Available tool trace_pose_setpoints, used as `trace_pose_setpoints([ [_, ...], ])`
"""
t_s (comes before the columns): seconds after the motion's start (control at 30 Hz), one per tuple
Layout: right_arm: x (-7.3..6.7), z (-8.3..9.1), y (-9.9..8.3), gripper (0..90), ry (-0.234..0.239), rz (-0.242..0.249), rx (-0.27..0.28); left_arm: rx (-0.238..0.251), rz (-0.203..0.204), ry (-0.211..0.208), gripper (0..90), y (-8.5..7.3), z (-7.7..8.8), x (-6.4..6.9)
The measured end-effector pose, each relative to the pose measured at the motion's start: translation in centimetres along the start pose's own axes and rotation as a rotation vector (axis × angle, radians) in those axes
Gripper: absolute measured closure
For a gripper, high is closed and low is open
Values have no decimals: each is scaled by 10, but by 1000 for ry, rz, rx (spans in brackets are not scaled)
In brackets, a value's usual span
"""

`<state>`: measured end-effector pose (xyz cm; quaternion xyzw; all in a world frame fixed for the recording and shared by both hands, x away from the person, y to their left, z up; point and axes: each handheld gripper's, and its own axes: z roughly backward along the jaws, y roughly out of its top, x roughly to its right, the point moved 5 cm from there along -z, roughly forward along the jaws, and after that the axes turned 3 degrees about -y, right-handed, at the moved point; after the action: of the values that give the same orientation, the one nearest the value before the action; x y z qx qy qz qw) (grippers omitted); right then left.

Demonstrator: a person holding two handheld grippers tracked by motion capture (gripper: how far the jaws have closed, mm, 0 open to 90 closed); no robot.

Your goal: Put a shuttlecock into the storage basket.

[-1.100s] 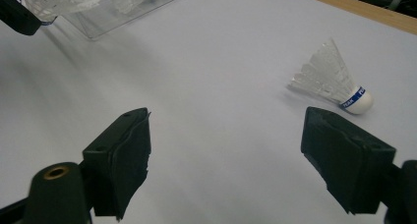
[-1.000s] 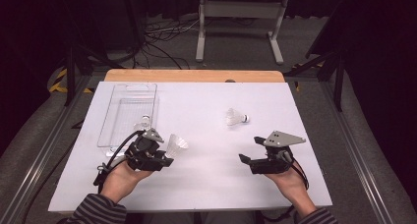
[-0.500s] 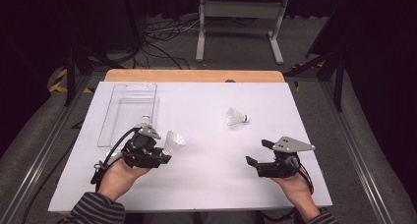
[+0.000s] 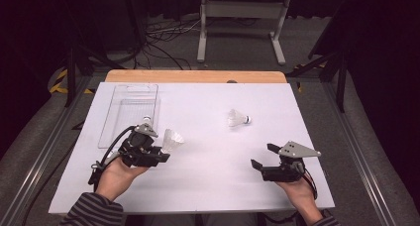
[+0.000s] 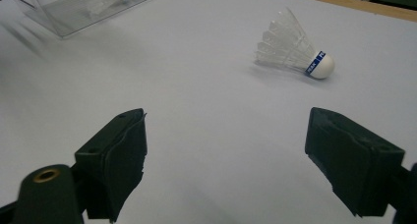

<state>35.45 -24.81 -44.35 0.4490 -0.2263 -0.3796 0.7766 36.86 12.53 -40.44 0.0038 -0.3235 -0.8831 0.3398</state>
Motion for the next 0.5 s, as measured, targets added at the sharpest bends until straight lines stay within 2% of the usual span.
trace_pose_setpoints([
  [0.33,5,5,-7,156,-29,-8,45,25,26,5,648,1,8,-7],
  [0.5,8,4,-11,156,-34,-28,44,35,41,9,648,1,13,-11],
])
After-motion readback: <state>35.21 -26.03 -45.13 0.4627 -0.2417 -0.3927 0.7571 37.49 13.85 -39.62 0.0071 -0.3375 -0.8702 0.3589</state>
